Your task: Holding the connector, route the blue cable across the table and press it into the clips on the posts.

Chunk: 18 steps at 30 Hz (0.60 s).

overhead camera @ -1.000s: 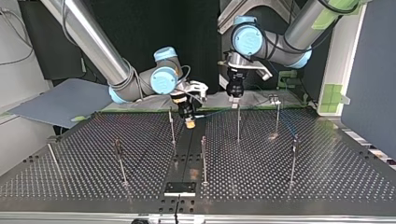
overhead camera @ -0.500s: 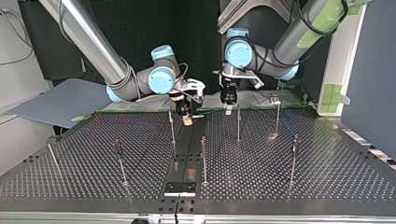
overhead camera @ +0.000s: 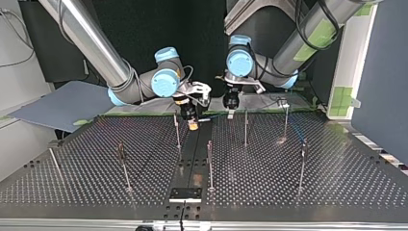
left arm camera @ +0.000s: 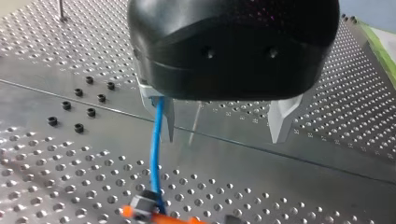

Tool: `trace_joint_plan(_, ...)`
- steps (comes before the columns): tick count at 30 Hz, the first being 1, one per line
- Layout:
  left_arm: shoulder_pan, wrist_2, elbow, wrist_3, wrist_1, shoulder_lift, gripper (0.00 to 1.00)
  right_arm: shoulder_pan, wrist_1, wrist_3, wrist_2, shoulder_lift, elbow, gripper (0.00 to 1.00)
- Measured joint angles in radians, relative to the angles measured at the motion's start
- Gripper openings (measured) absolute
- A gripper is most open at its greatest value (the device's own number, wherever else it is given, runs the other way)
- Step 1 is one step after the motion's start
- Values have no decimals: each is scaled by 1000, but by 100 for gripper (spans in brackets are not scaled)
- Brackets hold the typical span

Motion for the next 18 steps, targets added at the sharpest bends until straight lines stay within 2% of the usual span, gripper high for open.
trace_joint_plan(9, -2, -9, 53, 1, -22, -40, 100, 0, -1, 1, -2, 0, 0, 0)
trace_joint_plan(10, -2, -13, 55, 1, -25, -41, 95, 0, -1, 1, -2, 0, 0, 0)
trace_joint_plan(11, -3, -16, 55, 2, -28, -41, 78, 0, -1, 1, -2, 0, 0, 0)
trace_joint_plan(12, -3, -18, 56, 3, -30, -41, 78, 0, -2, 1, -2, 0, 0, 0)
trace_joint_plan(13, -4, -21, 56, 3, -32, -41, 65, 0, -2, 1, -2, 0, 0, 0)
trace_joint_plan(14, -4, -22, 56, 4, -33, -41, 47, 0, -2, 1, -2, 0, 0, 0)
trace_joint_plan(15, -5, -24, 56, 4, -34, -41, 47, 0, -2, 1, -2, 0, 0, 0)
trace_joint_plan(17, -6, -26, 56, 4, -33, -41, 24, 1, -2, 1, -2, 0, 0, 0)
trace_joint_plan(18, -7, -27, 56, 4, -33, -41, 24, 1, -2, 1, -2, 0, 0, 0)
